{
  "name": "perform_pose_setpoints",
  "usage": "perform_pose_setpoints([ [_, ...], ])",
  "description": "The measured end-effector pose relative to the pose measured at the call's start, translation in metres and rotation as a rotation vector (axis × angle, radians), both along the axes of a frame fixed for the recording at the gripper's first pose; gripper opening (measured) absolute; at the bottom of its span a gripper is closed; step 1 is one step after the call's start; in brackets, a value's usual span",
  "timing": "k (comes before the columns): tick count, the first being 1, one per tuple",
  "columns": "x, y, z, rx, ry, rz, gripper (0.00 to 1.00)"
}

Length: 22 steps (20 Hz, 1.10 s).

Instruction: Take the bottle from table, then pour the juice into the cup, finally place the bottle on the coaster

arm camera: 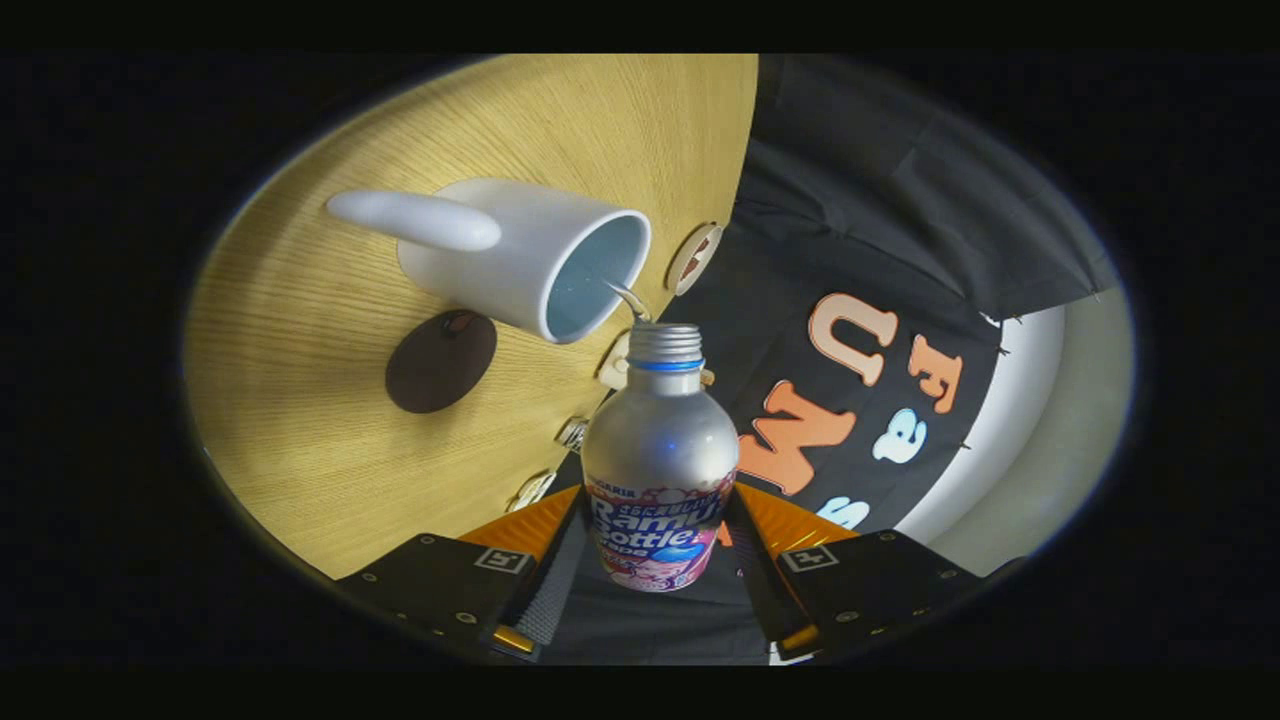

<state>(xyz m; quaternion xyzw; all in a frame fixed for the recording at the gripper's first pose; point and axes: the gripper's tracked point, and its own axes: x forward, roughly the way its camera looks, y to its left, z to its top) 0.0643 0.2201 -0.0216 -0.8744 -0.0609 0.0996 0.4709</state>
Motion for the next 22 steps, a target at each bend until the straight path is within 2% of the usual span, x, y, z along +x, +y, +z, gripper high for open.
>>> perform_pose_setpoints([
  [22,-0.0009,0.0039,0.0035,-0.064,0.009,0.011,0.75],
])
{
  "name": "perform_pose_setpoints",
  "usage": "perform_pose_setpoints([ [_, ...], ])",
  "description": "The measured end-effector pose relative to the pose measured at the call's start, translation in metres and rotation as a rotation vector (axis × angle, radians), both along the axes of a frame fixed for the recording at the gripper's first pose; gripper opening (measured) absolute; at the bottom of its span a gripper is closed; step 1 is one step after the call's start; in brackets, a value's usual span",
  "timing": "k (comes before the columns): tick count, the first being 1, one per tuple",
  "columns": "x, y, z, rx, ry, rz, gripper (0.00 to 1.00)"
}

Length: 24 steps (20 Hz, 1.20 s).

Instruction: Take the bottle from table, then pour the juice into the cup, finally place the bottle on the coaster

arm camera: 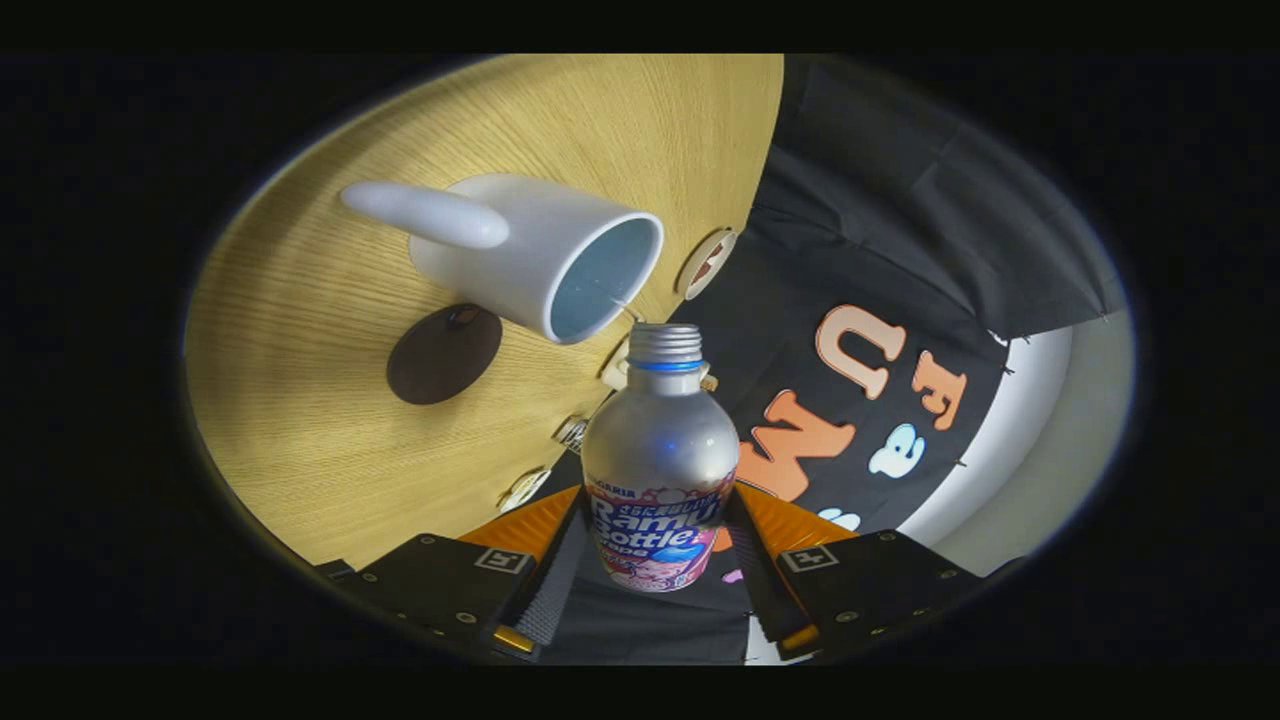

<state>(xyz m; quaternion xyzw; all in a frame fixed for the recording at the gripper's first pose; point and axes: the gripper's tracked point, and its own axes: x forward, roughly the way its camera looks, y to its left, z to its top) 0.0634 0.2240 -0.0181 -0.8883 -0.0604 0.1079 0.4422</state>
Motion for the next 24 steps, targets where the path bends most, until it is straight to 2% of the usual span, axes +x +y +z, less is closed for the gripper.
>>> perform_pose_setpoints([
  [24,-0.0020,0.0051,0.0036,-0.057,-0.019,0.013,0.75],
])
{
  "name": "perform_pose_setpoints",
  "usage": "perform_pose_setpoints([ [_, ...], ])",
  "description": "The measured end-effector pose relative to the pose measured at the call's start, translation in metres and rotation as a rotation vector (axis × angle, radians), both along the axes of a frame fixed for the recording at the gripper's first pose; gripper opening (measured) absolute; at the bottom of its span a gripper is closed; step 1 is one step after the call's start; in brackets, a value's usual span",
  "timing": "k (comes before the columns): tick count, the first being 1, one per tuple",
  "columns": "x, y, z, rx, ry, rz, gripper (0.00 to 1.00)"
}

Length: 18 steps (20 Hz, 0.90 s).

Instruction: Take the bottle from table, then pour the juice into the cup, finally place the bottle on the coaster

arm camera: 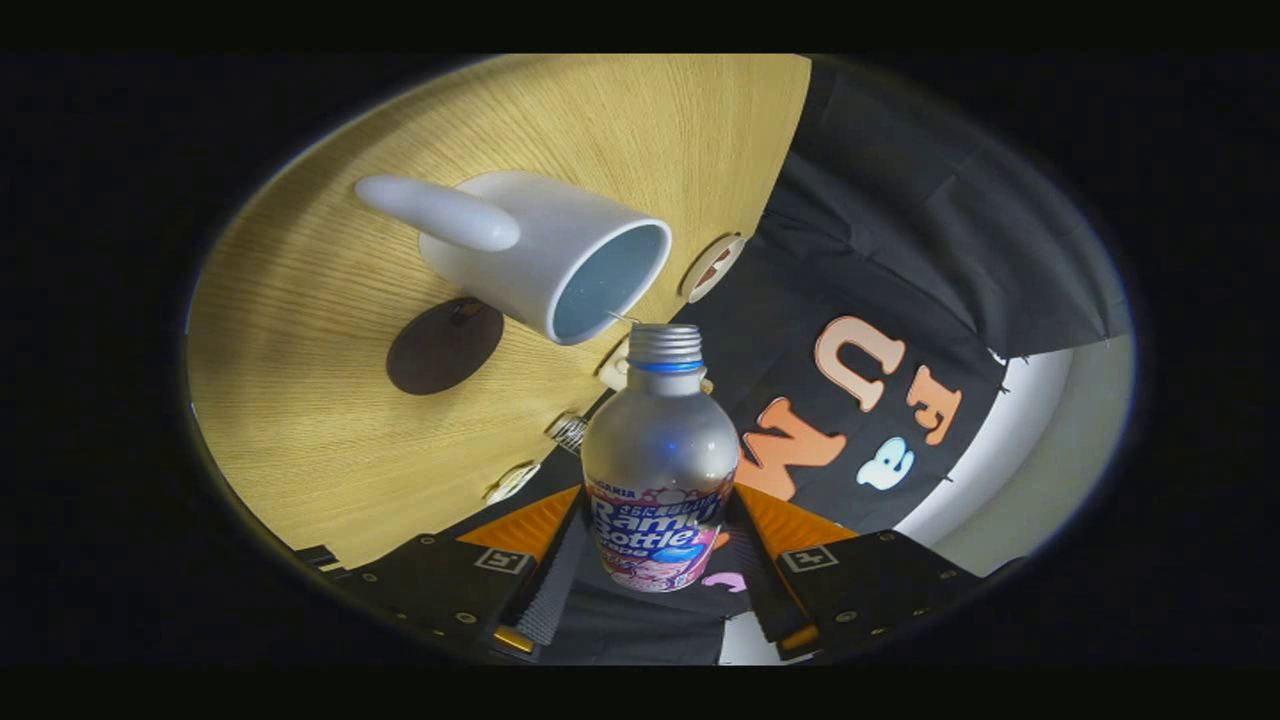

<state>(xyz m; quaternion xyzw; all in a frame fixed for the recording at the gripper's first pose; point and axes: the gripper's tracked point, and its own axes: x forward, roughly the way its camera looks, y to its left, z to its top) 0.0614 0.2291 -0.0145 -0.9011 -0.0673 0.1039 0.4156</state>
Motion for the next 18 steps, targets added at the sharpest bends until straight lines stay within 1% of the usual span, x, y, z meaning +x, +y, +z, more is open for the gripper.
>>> perform_pose_setpoints([
  [4,0.002,-0.002,-0.002,-0.002,0.001,-0.012,0.75],
  [10,0.002,-0.006,-0.013,0.073,0.036,-0.051,0.76],
  [12,0.004,-0.010,-0.018,0.118,0.050,-0.073,0.75],
  [14,0.006,-0.015,-0.021,0.188,0.079,-0.102,0.76],
  [16,0.008,-0.017,-0.017,0.235,0.070,-0.121,0.76],
  [18,0.007,-0.028,-0.021,0.308,0.077,-0.147,0.76],
])
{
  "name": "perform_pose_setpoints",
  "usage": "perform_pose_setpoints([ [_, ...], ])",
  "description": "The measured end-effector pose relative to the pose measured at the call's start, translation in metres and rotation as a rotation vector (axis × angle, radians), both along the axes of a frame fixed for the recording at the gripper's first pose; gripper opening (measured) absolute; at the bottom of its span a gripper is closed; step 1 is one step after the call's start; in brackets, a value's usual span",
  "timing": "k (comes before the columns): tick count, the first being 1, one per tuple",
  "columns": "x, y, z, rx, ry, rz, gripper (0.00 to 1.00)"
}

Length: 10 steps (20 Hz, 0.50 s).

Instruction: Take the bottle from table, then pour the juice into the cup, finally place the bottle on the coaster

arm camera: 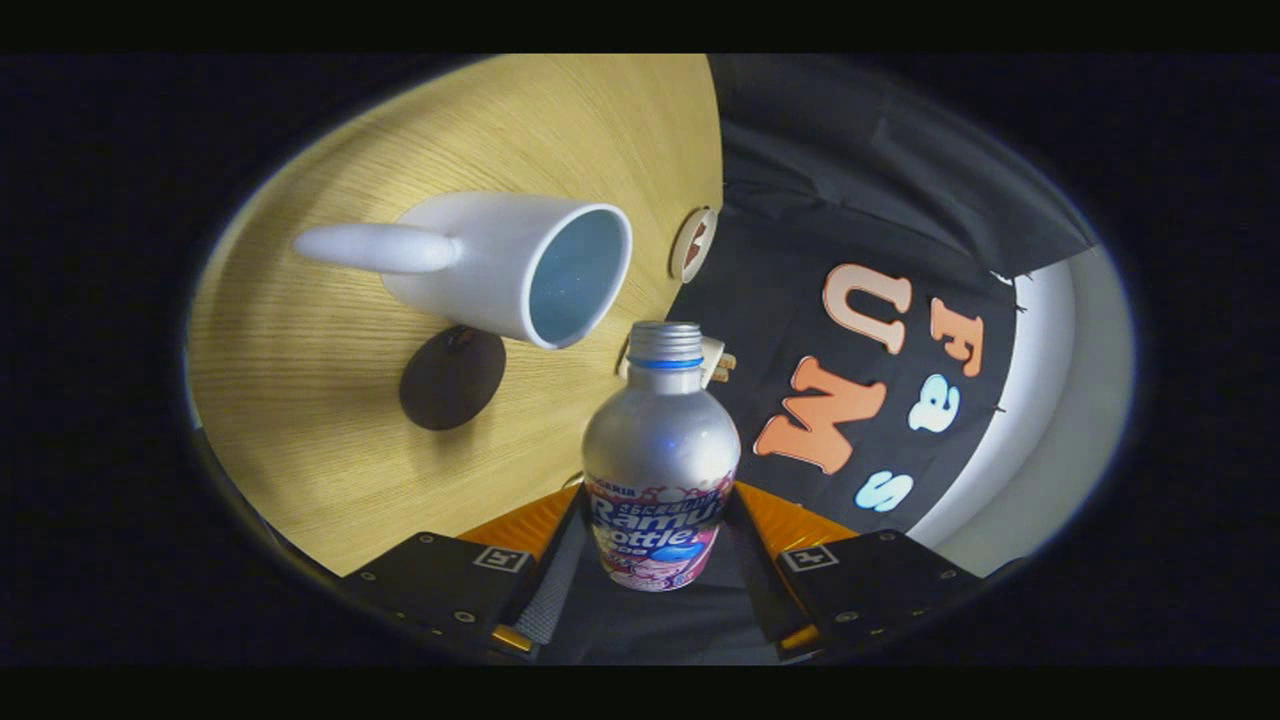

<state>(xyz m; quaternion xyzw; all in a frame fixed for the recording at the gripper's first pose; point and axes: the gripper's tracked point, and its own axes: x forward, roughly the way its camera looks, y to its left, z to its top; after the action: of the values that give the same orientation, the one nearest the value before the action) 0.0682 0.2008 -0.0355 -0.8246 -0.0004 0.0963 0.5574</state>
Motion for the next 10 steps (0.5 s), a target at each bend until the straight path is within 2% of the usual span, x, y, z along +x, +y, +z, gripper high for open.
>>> perform_pose_setpoints([
  [10,0.011,-0.049,-0.001,0.385,0.040,-0.118,0.76],
])
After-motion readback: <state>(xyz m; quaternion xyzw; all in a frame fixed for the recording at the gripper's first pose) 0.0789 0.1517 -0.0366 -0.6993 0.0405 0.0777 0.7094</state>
